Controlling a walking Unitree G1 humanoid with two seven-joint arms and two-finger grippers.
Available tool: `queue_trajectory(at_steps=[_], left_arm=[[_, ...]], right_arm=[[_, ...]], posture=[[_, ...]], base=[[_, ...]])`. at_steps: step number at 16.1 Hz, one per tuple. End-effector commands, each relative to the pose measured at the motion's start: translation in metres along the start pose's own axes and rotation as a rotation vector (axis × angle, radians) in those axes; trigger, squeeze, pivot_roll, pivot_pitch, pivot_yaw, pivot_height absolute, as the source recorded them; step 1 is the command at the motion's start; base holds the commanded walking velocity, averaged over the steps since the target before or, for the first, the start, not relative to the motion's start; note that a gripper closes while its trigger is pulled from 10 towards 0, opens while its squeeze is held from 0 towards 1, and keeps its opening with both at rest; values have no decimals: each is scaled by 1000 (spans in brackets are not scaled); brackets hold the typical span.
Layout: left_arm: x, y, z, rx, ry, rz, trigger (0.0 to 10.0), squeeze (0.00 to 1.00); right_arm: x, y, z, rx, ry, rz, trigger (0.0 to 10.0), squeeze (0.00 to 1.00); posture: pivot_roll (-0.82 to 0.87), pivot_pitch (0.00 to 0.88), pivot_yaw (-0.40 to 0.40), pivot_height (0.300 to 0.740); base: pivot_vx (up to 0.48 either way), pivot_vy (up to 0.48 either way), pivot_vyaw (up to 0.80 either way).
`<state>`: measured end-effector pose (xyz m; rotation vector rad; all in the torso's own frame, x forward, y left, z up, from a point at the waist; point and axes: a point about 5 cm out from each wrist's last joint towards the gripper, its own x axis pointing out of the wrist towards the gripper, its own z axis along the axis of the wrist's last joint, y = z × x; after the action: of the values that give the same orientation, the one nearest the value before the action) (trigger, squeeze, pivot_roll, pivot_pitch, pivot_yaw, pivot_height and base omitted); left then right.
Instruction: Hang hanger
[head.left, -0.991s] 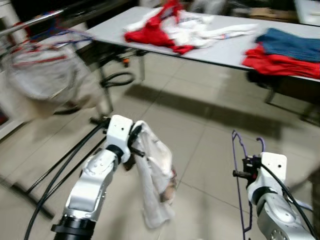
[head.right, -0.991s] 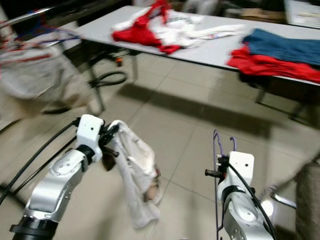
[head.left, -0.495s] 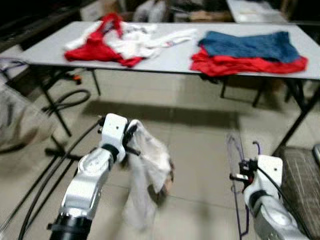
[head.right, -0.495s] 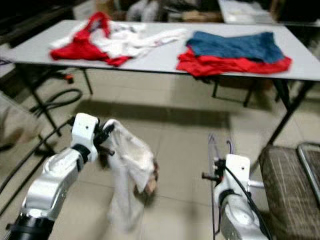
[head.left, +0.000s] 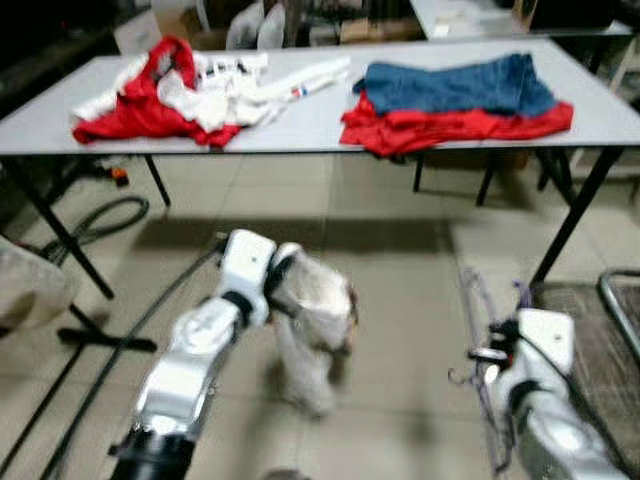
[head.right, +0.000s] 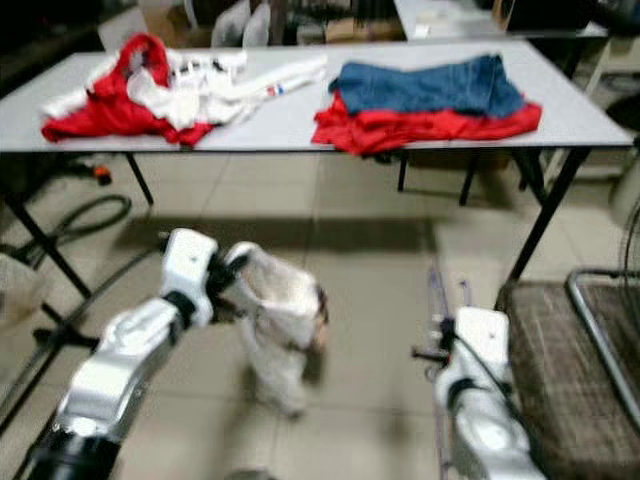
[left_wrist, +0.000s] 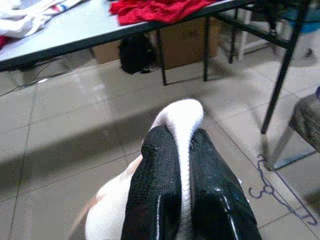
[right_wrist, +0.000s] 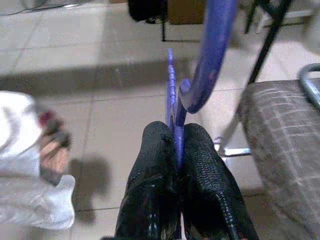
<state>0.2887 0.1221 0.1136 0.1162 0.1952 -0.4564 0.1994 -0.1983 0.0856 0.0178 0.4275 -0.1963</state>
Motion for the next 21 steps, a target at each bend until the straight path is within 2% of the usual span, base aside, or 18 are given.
queue_trajectory(at_steps=[1,3,5,6,7,8,10,12,13,16,18,21], left_arm=[[-2,10,8,27,-25,27,10000,0],[-2,13,10,76,-28,47,10000,0],[1,12,10,98,-24,50,10000,0],[2,11,10,85,-25,46,10000,0],[3,11,12,37,-35,42,10000,0],[6,8,16,104,-33,8,10000,0],[12,13,16,126,-3,20,10000,0],[29,23,27,217,-3,24,10000,0],[34,25,34,255,-10,13,10000,0],[46,26,53,409,-59,-37,10000,0],[51,21,72,479,-145,-107,10000,0],[51,18,81,531,-203,-156,10000,0]], right_arm=[[1,8,2,14,-9,29,10000,0],[3,8,4,12,-19,35,10000,0],[4,10,7,2,-36,50,10000,0],[4,10,9,-4,-49,64,10000,0],[4,11,13,-19,-68,92,10000,0],[2,13,20,-60,-100,184,10000,0],[-2,10,25,-75,-115,254,10000,0],[-16,6,30,-211,-127,458,10000,0],[-22,5,32,-239,-122,538,10000,0],[-33,7,37,-210,-111,722,10000,0],[-33,17,37,-145,-69,836,10000,0],[-22,25,38,-94,-53,844,10000,0]], posture=[[-12,0,99,740],[-10,0,100,740],[-11,0,103,740],[-11,0,103,740],[-11,0,104,740],[-9,0,103,740],[-8,0,104,740],[-14,0,118,740],[-14,3,124,740],[-19,11,139,740],[-10,22,136,740],[-3,28,130,740]], base=[[0,480,0],[0,240,-772],[0,-403,-347],[0,-480,0],[0,0,0],[0,0,0],[0,0,0],[0,0,0],[0,0,0],[0,0,0],[0,0,0],[0,0,0]])
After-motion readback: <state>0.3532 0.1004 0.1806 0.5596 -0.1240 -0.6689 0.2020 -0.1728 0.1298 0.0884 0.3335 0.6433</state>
